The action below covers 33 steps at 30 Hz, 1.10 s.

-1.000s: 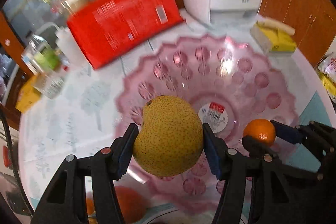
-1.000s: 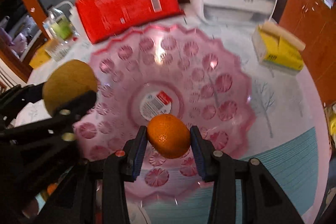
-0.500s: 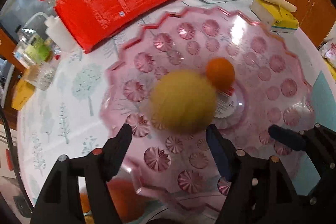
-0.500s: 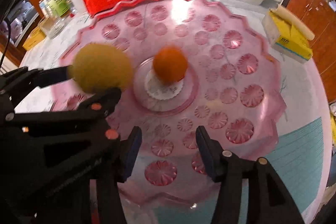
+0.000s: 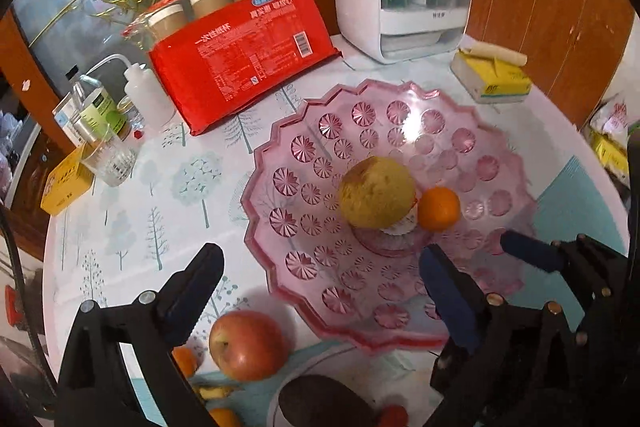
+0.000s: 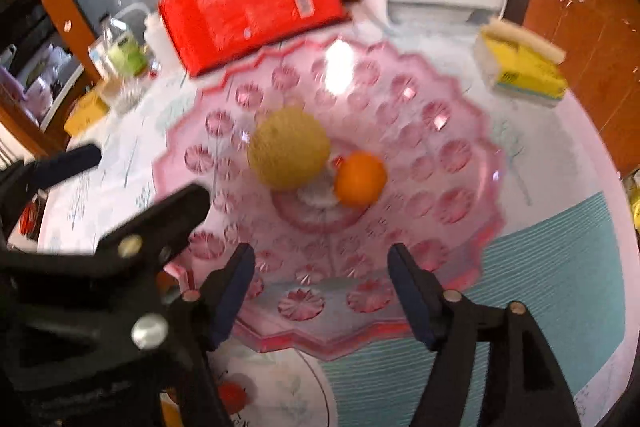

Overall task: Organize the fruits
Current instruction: 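Lift both open grippers away from the pink bowl, then grasp a large orange with the left gripper while the right gripper grasps a small orange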

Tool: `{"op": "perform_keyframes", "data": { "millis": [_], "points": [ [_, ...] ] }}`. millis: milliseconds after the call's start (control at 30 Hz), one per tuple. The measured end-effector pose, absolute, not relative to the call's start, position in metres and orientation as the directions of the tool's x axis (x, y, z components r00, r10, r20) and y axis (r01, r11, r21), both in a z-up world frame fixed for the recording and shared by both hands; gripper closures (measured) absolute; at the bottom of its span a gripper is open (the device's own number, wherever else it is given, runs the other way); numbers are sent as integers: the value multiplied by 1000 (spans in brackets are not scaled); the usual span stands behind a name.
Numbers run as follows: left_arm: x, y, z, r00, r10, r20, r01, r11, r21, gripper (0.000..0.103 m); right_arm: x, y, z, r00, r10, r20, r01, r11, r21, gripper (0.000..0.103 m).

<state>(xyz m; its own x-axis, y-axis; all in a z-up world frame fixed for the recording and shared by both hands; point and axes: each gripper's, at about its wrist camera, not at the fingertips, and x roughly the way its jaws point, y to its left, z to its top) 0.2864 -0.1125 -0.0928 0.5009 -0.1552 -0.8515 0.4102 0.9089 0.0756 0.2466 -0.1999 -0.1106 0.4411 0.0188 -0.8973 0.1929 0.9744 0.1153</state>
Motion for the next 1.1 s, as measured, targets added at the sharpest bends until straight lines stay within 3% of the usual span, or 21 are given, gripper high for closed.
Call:
{"op": "perform_keyframes", "data": {
  "millis": [600, 1100],
  "points": [
    [178, -42, -14, 579, -175, -796, 230, 972, -47, 4, 173, -187, -38, 520, 89, -850, 113, 979, 172, 28],
    [77, 15, 2, 613, -98, -784, 183, 983, 20, 4, 93, -149, -8, 597, 107, -795, -4, 991, 130, 28]
  ]
}}
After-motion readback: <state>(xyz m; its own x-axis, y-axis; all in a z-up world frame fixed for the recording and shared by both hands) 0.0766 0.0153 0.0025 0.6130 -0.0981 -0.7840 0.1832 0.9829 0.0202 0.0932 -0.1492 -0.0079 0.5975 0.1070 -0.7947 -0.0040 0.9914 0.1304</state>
